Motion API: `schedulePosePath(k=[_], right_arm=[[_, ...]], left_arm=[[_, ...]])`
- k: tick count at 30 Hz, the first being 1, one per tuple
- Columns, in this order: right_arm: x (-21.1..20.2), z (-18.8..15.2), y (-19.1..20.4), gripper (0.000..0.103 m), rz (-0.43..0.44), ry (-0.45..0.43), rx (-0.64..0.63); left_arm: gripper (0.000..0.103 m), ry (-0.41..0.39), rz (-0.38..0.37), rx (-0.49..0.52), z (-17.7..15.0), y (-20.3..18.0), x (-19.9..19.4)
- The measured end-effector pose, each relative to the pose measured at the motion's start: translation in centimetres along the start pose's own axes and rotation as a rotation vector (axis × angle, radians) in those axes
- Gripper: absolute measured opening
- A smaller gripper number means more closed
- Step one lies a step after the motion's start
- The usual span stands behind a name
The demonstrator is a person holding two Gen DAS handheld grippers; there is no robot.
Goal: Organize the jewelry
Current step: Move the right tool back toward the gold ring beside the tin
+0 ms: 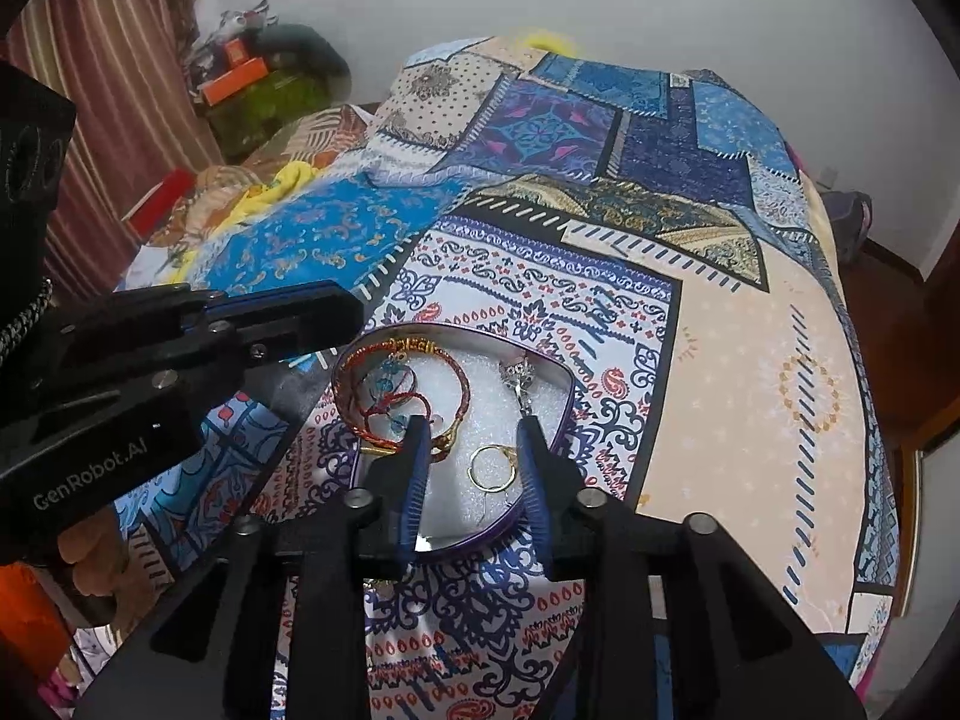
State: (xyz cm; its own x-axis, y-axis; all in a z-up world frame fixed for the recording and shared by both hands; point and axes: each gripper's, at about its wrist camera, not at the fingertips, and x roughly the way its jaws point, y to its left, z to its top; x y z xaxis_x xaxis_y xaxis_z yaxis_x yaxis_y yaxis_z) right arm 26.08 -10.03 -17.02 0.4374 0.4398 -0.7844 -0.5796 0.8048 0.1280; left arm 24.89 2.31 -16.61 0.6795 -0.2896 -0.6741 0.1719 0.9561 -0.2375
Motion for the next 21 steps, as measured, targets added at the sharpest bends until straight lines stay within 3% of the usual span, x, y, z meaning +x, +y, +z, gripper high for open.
schedulePosePath(k=[2,6,21], right_arm=[[-0.4,0.1,0.0,0.028,-0.006,-0.011,0.003],[-1.7,0.2,0.0,0.028,-0.021,-0.039,0.009],[-7.2,-0.8,1.2,0.028,-0.070,-0.121,0.004]], left_arm=[[0.003,-0.006,0.013,0.003,0.1,0.0,-0.5],[0.017,-0.024,0.029,-0.001,0.2,-0.1,-1.6],[0.022,-0.061,0.080,0.041,-0.9,-1.9,-7.0]])
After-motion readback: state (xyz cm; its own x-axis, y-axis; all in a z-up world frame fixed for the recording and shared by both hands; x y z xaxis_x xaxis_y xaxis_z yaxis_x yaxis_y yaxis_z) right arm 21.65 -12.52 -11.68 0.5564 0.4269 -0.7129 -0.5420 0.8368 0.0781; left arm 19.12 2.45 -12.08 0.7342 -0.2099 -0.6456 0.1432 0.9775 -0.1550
